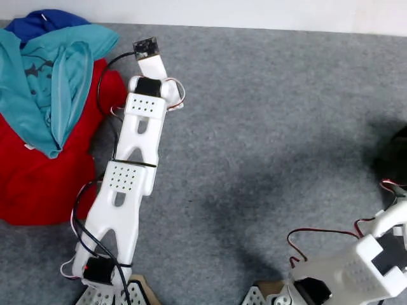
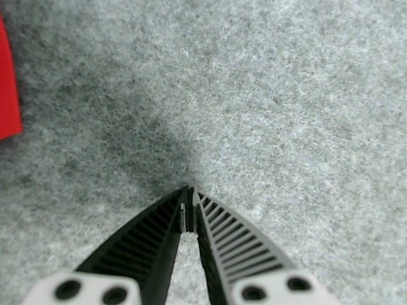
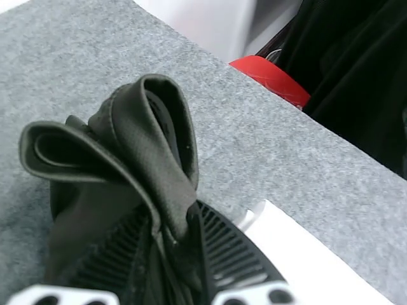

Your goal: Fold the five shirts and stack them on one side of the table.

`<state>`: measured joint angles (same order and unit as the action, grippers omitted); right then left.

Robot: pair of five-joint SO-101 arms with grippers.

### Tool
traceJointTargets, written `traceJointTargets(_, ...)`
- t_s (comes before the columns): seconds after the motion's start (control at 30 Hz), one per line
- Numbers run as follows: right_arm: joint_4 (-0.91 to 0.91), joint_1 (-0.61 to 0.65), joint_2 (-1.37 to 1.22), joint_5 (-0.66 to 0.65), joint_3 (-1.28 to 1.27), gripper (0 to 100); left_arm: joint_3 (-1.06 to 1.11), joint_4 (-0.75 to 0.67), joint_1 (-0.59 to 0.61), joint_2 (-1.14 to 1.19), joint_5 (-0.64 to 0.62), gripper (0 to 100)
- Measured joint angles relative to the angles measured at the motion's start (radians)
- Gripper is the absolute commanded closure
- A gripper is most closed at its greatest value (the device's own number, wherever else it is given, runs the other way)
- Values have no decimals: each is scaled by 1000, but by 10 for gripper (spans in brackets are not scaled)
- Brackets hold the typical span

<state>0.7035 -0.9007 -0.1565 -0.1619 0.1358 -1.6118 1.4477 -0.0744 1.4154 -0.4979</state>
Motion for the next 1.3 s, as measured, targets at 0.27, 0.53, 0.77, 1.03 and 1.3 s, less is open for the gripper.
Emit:
traceJointTargets(0.27,213,-28,80,-51,38,991,0,0,0,0,0,993)
traceJointTargets(0.53,308,-124,175,-51,40,991,0,0,0,0,0,993)
traceJointTargets(0.77,308,-193,176,-60,3,991,0,0,0,0,0,993)
traceJointTargets(1.03,295,-302,176,-121,-150,991,0,0,0,0,0,993)
traceJointTargets(1.3,92,-416,176,-121,-368,991,0,0,0,2,0,993)
